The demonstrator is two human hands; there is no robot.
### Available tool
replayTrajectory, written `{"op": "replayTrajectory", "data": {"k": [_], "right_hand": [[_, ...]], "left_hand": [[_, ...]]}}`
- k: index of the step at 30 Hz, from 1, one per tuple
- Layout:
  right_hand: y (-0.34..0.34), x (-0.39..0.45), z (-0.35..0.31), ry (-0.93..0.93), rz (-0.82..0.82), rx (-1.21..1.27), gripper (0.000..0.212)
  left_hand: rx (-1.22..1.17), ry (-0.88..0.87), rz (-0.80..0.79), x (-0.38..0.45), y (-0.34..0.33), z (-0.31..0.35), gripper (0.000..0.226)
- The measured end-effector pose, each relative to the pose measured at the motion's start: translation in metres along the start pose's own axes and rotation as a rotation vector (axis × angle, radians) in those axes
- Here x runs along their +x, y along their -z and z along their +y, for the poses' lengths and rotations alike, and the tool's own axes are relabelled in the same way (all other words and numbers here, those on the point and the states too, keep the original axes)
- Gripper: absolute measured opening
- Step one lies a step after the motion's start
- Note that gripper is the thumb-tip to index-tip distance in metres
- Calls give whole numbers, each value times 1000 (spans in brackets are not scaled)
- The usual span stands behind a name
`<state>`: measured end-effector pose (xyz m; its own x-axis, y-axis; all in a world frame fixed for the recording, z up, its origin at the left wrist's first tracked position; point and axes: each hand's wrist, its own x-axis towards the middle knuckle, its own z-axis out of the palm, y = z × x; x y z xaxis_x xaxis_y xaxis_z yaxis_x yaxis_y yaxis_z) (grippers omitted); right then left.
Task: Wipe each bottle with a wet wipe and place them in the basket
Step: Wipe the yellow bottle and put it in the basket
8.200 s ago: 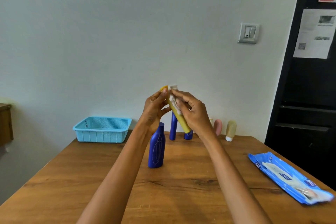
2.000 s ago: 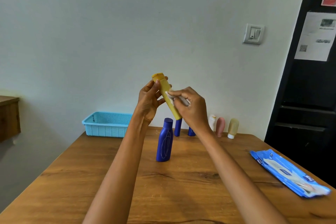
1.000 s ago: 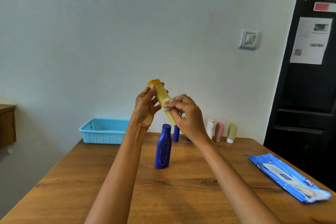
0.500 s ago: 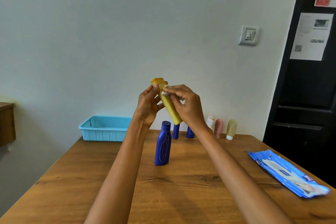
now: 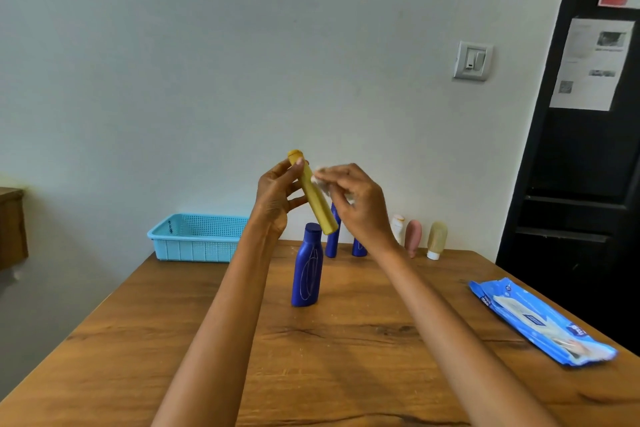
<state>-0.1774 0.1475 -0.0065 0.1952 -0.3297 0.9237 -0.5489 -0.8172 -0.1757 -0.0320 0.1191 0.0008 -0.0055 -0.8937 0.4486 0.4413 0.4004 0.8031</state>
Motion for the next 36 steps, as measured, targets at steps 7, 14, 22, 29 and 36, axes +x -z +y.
{"op": "replayTrajectory", "data": {"k": [7, 14, 22, 29, 36], "right_hand": [[-9, -5, -6, 115, -184, -169, 37], [0, -46, 9, 204, -183, -242, 29], [-4, -13, -2, 26, -52, -49, 38], [-22, -4, -13, 247, -220, -445, 40], [-7, -44, 0, 183, -120, -268, 30]], "left_hand": [[-87, 40, 104, 3, 4, 10, 39], [-74, 81, 188, 3, 7, 5, 47], [-36, 107, 167, 3, 7, 1, 41], [-96, 142, 212, 5, 5, 9, 48], [-92, 112, 256, 5, 8, 6, 58]]}}
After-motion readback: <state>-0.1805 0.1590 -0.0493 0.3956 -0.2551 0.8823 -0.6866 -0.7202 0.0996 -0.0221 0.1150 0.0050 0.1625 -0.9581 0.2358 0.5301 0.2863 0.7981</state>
